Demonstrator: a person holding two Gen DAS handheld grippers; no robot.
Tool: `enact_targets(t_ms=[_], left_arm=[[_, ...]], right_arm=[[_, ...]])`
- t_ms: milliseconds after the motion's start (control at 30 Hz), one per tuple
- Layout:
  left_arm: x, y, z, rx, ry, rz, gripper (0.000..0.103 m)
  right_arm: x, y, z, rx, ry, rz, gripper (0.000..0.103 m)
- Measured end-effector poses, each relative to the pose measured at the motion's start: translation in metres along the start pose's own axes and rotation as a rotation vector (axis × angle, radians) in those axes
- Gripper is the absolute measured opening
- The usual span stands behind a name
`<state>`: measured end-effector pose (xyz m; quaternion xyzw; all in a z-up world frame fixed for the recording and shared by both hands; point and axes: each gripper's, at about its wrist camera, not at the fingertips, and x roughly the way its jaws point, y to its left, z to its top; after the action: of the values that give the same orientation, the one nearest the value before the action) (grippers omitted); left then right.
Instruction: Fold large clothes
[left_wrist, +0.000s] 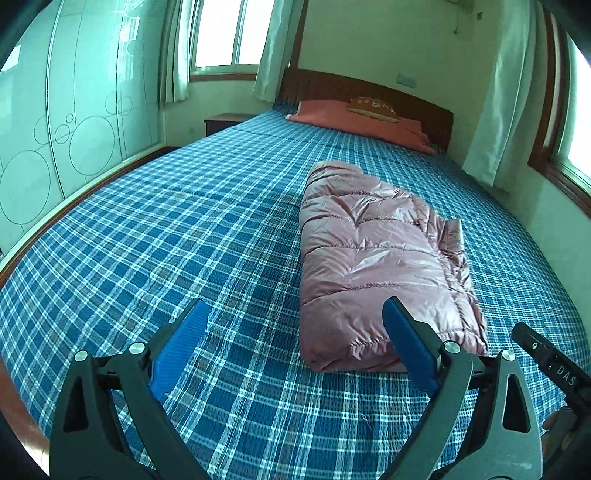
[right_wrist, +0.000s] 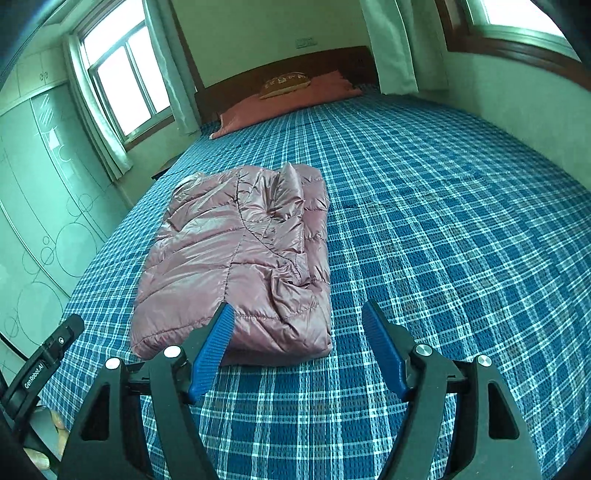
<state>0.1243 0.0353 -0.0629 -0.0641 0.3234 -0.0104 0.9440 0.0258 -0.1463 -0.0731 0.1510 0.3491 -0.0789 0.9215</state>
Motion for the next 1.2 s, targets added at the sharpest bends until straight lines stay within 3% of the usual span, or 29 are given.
enact_targets(t_ms=[500, 1200], left_arm=[[-0.055, -0.013, 0.005, 0.027, -0.068, -0.016, 0.095], [-0.067, -0.016, 0.004, 0.032, -0.082, -0.015, 0.097]], right_arm=[[-0.057, 0.034, 0.0, -0.12, -0.113, -0.054, 0.072], [-0.063, 0.041, -0.004, -0.142, -0.134, -0.048, 0.072]])
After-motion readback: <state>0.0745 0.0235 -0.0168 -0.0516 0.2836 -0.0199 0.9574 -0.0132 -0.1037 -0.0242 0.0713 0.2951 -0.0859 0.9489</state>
